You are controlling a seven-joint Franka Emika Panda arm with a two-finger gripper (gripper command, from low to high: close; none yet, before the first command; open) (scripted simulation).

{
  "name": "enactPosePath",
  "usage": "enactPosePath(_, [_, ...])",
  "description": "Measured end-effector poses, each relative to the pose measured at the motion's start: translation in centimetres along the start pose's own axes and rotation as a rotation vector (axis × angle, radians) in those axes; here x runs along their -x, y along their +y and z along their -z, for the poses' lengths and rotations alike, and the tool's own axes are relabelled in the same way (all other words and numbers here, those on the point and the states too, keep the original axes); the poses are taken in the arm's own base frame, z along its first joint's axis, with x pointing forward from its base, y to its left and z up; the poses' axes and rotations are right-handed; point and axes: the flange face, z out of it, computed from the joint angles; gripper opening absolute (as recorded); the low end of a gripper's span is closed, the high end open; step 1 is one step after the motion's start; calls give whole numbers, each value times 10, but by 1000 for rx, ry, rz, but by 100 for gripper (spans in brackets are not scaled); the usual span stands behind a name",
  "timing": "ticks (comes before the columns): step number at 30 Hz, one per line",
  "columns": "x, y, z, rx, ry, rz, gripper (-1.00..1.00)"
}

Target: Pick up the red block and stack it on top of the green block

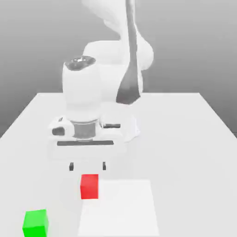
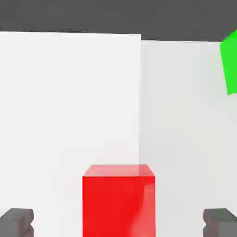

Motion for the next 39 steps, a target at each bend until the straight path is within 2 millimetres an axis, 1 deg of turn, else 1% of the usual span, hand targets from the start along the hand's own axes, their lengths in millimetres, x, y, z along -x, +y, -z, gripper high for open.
enactPosePath(7, [3, 1, -47, 4, -4, 2, 0])
enactPosePath(8, [4, 2, -52, 4, -6, 1, -100])
enactPosePath(13, [4, 2, -52, 5, -6, 1, -100])
enactPosePath(14, [4, 2, -55, 5, -7, 0, -100])
enactPosePath(15, [4, 2, -52, 4, -6, 1, -100])
enactPosePath(20, [0, 0, -22, 3, -1, 4, -100])
enactPosePath(25, [3, 2, 7, 4, -6, -2, -100])
enactPosePath(26, [-2, 0, 11, 7, -5, 0, -100])
enactPosePath(28, [-20, -4, 17, 13, -3, 3, -100])
enactPosePath(29, [-33, -4, 20, 17, -2, -4, -100])
enactPosePath(31, [-62, 5, 26, 21, 0, -40, -100])
enactPosePath(39, [-156, 8, 46, 8, -6, -60, -100])
